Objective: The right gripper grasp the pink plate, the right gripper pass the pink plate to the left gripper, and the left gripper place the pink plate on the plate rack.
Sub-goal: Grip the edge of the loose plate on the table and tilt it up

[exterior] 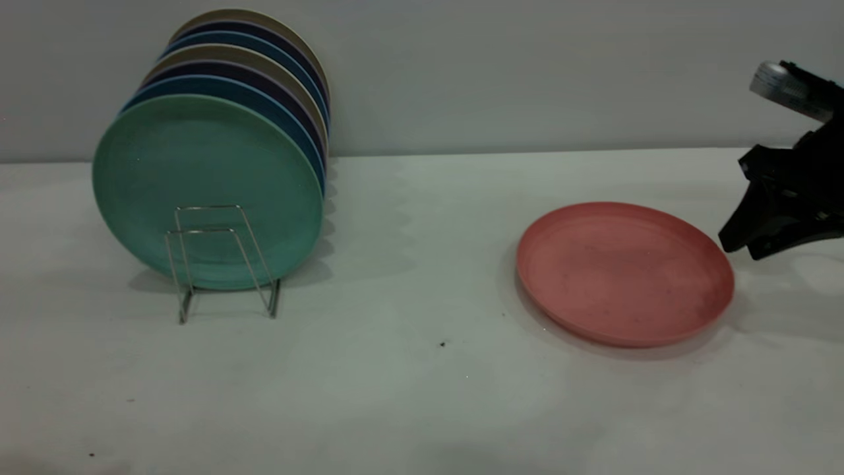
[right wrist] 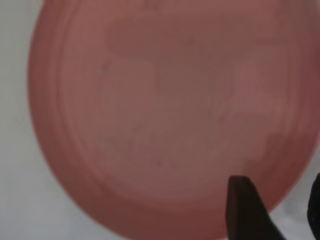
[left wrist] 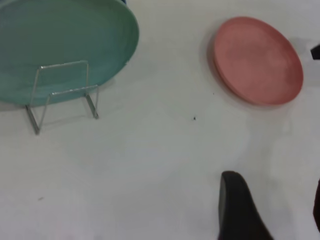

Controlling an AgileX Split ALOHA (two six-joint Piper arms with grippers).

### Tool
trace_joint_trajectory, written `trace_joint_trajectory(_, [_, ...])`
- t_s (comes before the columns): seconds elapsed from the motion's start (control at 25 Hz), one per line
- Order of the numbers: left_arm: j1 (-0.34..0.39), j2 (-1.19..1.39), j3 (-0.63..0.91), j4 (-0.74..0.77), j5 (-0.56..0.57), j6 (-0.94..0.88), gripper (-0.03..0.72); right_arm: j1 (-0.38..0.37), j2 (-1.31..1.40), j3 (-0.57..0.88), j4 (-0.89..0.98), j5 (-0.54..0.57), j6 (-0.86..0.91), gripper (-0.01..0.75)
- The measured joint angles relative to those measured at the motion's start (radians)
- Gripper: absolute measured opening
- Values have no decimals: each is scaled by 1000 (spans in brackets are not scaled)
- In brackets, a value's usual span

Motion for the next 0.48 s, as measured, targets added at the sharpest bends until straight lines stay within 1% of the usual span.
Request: trace_joint_trajectory(0.48, [0, 0, 0, 0, 18, 0, 402, -6, 138, -100, 64, -34, 0, 311])
